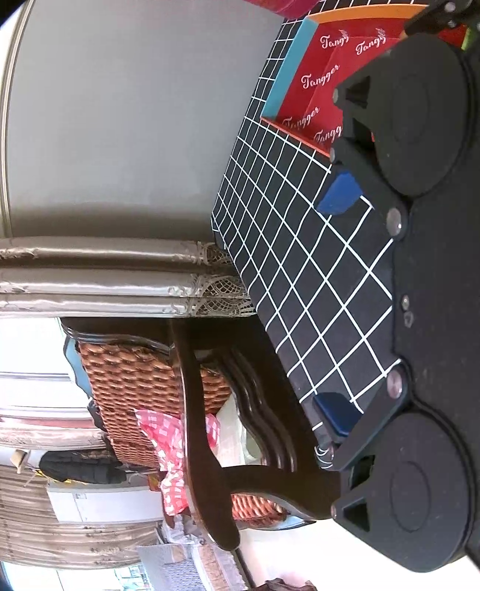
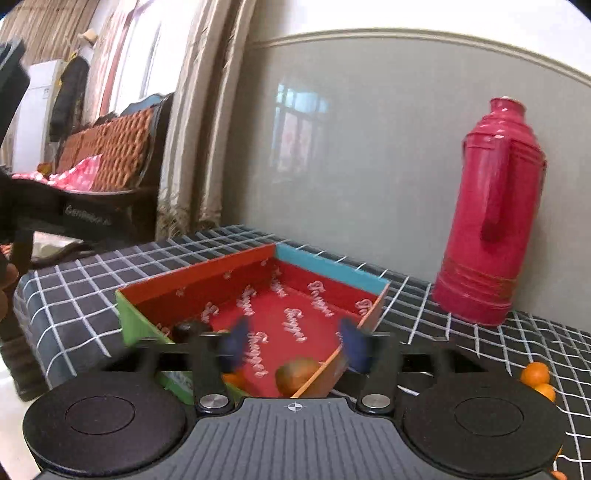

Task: Organize fruits
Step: 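Lower the brownish-orange fruit into the box and open the right tool, then move the left tool to the carrot chunks and grasp one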

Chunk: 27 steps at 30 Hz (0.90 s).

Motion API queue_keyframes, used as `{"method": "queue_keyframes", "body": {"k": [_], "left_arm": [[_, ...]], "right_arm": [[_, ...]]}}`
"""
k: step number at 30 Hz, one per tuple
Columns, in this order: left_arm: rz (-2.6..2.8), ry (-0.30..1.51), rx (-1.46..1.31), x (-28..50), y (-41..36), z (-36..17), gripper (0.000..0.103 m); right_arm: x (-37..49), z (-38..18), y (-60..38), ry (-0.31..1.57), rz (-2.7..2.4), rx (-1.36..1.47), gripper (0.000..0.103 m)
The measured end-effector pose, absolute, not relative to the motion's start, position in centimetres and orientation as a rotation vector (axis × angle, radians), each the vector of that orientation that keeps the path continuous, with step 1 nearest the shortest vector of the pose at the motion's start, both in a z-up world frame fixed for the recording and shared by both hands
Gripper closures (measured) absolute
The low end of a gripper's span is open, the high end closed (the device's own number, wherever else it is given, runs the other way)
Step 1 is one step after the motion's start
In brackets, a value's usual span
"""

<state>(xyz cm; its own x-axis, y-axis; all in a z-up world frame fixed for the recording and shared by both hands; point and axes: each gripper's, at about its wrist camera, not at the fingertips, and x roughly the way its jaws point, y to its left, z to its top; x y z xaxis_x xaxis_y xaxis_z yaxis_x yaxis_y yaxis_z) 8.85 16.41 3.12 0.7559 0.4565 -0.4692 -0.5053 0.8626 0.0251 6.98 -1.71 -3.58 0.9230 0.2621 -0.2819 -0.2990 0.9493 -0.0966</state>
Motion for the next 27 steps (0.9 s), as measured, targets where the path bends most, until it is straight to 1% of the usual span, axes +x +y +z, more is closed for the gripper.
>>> {"method": "queue_keyframes", "body": {"k": [1,2,4,7,12,20,27], "left_arm": [[0.523,0.486,-0.107,8.8,16.4,3.1,0.006],[0.521,0.485,-0.105,8.8,16.3,3.1,0.006],[0.513,0.48,-0.091,8.8,15.8,3.2,0.006],[0.484,0.467,-0.073,8.6,14.7,3.3,0.006],[0.364,0.426,-0.028,8.1,11.5,3.5,0.006],[0.031,0.36,0.131,6.2,2.8,2.5,0.006],[-0.351,0.386,0.295,4.3,-5.6,-0.4,0.006]], "right_arm": [[6.6,-3.4,-2.2,0.246,0.261,-0.14,0.016],[6.3,-3.1,-2.7,0.219,0.241,-0.127,0.013],[5.9,-2.6,-3.6,0.186,0.204,-0.108,0.01],[5.5,-2.3,-5.0,0.162,0.111,-0.109,0.0],[4.5,-1.7,-7.8,0.107,-0.094,-0.134,0.0],[1.9,-0.9,-14.4,0.039,-0.505,-0.098,0.0],[-0.5,-0.6,-20.1,0.062,-0.752,-0.045,0.0]]}}
